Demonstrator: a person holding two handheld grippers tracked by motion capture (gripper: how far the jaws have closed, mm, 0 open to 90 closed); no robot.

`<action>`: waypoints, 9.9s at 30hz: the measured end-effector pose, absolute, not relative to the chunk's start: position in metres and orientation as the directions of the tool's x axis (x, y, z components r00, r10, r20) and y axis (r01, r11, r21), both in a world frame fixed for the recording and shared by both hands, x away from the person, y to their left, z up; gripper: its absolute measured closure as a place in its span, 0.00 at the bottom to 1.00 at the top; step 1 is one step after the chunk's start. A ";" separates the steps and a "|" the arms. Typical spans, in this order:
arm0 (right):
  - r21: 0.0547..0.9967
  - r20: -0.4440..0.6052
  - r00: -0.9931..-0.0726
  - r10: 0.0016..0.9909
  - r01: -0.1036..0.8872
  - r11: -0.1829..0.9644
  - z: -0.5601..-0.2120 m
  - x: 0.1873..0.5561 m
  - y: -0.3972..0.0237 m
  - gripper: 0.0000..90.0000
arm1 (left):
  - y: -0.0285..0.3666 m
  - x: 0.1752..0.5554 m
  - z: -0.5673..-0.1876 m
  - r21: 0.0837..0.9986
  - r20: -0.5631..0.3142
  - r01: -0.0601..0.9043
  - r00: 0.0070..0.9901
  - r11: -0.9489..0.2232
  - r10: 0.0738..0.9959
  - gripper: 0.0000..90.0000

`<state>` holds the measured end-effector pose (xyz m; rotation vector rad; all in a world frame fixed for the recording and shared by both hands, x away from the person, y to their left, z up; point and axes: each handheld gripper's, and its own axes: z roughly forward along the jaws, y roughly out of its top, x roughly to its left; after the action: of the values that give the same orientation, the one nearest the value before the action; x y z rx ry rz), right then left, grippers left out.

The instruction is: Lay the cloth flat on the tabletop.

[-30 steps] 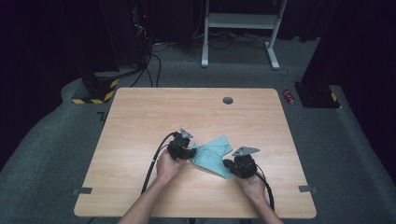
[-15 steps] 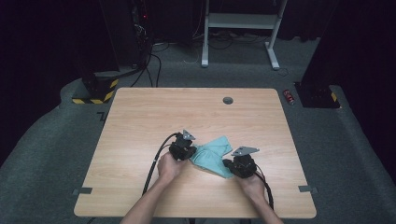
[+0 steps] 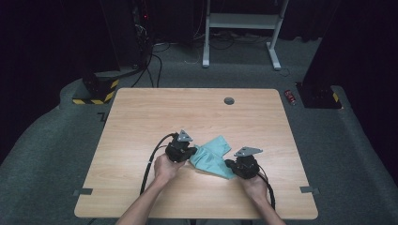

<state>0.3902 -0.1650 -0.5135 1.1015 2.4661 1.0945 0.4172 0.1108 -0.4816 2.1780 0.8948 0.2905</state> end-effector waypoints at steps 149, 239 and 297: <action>0.660 0.134 -0.740 0.659 0.563 0.498 -0.491 0.406 -0.122 0.81 | 0.147 0.408 -0.504 0.673 -0.036 0.593 0.623 -0.442 0.781 1.00; 0.597 0.005 -0.631 0.776 0.624 0.504 -0.504 0.443 -0.133 0.91 | 0.146 0.422 -0.510 0.654 0.011 0.616 0.573 -0.440 0.819 0.91; 0.622 -0.020 -0.792 0.611 0.468 0.628 -0.502 0.445 -0.095 0.83 | 0.160 0.426 -0.526 0.766 -0.002 0.566 0.475 -0.304 0.880 0.59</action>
<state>0.4454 -0.0949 -0.5018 0.8830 2.6213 0.9048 0.4263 0.1595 -0.5263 2.0023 1.1960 0.5559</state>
